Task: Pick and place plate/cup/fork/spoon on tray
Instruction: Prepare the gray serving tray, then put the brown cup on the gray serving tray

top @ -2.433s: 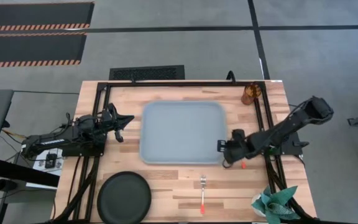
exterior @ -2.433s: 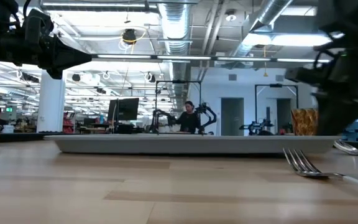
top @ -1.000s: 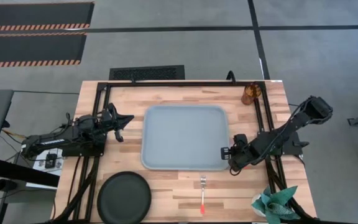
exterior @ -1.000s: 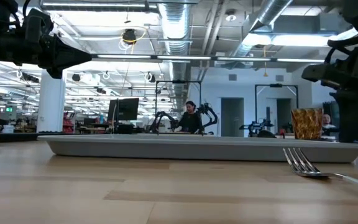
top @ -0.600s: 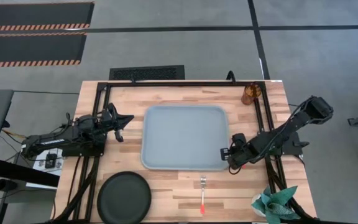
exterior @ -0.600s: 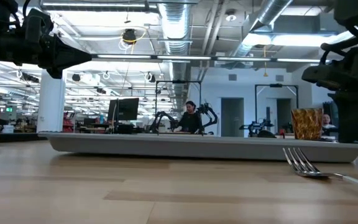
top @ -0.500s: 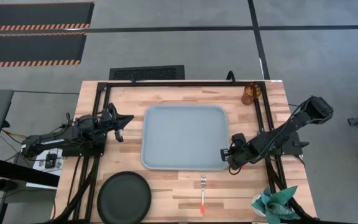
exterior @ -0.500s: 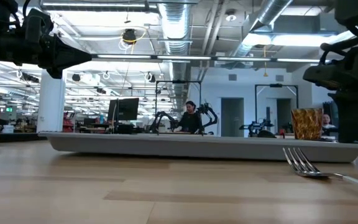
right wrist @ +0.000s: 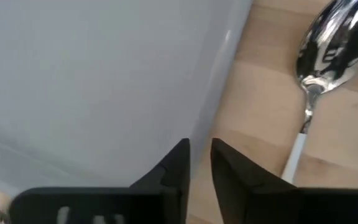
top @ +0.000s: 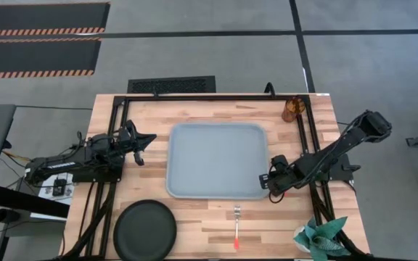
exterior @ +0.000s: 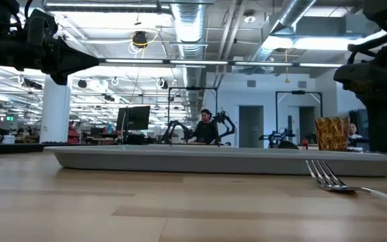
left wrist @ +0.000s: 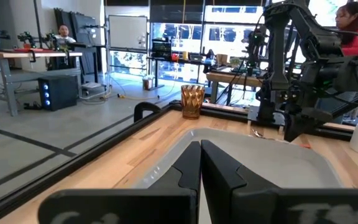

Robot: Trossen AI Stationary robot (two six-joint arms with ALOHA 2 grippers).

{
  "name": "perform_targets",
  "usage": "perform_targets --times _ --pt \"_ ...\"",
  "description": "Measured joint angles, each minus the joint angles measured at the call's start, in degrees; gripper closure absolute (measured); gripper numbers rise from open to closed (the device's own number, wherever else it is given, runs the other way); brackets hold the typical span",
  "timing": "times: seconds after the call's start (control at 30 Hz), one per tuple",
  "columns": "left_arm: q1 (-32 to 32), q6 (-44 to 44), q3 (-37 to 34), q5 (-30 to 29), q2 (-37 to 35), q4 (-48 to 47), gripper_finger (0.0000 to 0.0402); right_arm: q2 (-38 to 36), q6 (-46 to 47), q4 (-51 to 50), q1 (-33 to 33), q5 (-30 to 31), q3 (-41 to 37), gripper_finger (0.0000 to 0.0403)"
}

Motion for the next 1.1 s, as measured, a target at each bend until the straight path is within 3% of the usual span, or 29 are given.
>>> perform_targets --times 0.23,0.33,0.47,0.57,0.77,1.1 --pt "-0.01 0.00 0.00 0.01 0.00 -0.01 0.0401 -0.44 -6.73 -5.61 -1.29 0.72 4.30 0.0271" --pt "0.01 0.00 0.00 -0.01 0.01 0.00 0.0401 0.29 -16.03 -0.37 -4.27 0.88 5.69 0.0292" --pt "0.01 0.00 0.00 0.01 0.00 0.02 0.0401 3.26 -31.03 12.02 -9.41 1.11 6.25 0.0354" --pt "0.01 0.00 0.00 0.31 0.02 -0.08 0.0401 6.90 -42.00 22.20 -12.98 1.14 6.64 0.0392" --pt "0.01 0.06 0.00 0.88 0.02 -0.15 0.0401 18.29 -59.45 39.35 -17.74 -5.24 10.58 0.0381" --pt "0.01 0.42 0.00 0.36 0.02 -0.24 0.0401 36.46 -75.54 42.49 -17.44 -14.01 28.87 0.0393"
